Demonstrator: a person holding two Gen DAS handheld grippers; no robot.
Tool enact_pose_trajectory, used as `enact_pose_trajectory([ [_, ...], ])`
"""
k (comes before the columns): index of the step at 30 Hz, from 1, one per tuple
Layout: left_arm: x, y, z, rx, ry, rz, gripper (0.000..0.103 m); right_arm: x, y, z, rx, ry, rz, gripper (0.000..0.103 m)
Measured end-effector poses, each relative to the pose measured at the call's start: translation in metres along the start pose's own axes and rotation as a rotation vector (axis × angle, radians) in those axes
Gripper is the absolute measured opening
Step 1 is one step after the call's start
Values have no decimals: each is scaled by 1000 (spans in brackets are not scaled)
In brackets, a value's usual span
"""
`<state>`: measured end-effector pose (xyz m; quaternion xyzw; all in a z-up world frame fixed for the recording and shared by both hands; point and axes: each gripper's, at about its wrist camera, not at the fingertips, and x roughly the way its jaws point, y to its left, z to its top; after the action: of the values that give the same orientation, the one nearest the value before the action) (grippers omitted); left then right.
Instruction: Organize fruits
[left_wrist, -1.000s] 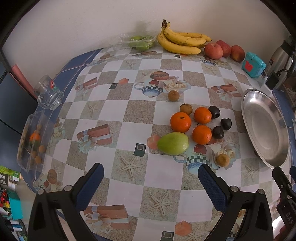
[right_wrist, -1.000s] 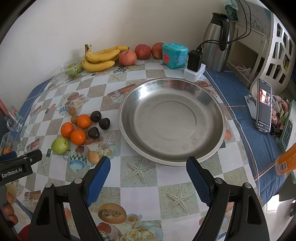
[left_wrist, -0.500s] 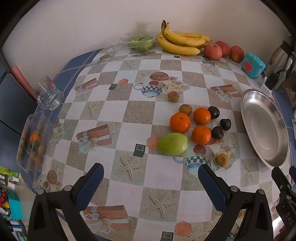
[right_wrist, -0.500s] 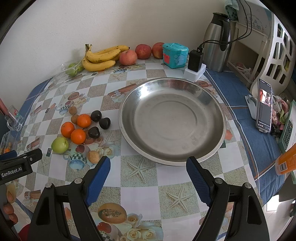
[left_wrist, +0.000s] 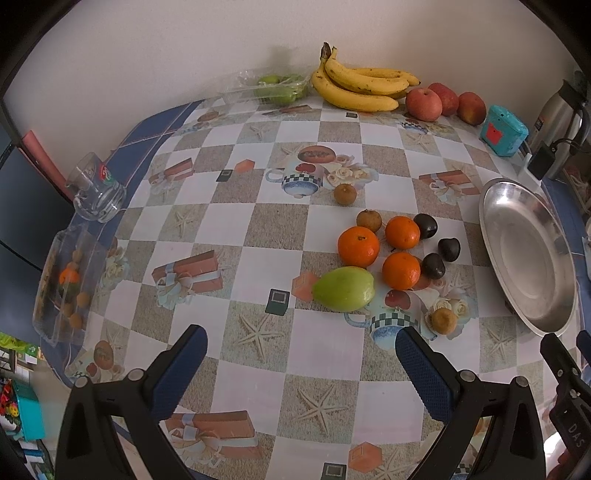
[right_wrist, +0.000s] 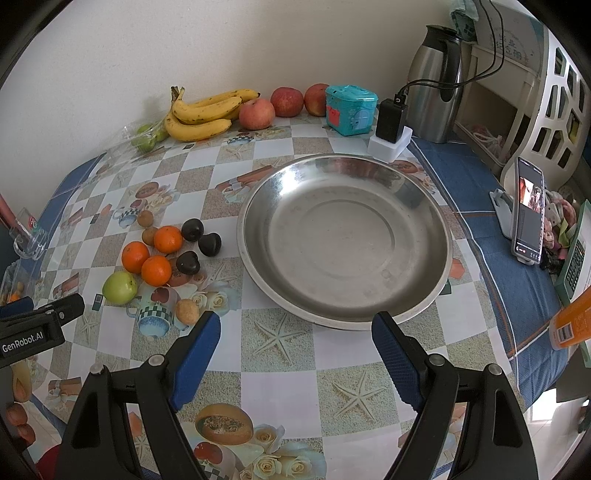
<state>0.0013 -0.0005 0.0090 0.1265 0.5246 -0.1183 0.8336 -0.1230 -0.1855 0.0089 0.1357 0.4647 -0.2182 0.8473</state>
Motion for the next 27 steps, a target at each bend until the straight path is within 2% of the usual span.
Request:
enact_pose_trajectory([
  [12,2,2,4,-2,-31,-36,103,3,5,-1,-15,5,19,85],
  [16,4,5,9,-21,-47,-22,103,8,9,4,-13,19,63,85],
  [23,15,15,24,-96,-68,-70,103,26,26,15,-17,72,152,85],
  [27,26,10,27,-77,-56,-55,103,41,41,18,-24,123,215,85],
])
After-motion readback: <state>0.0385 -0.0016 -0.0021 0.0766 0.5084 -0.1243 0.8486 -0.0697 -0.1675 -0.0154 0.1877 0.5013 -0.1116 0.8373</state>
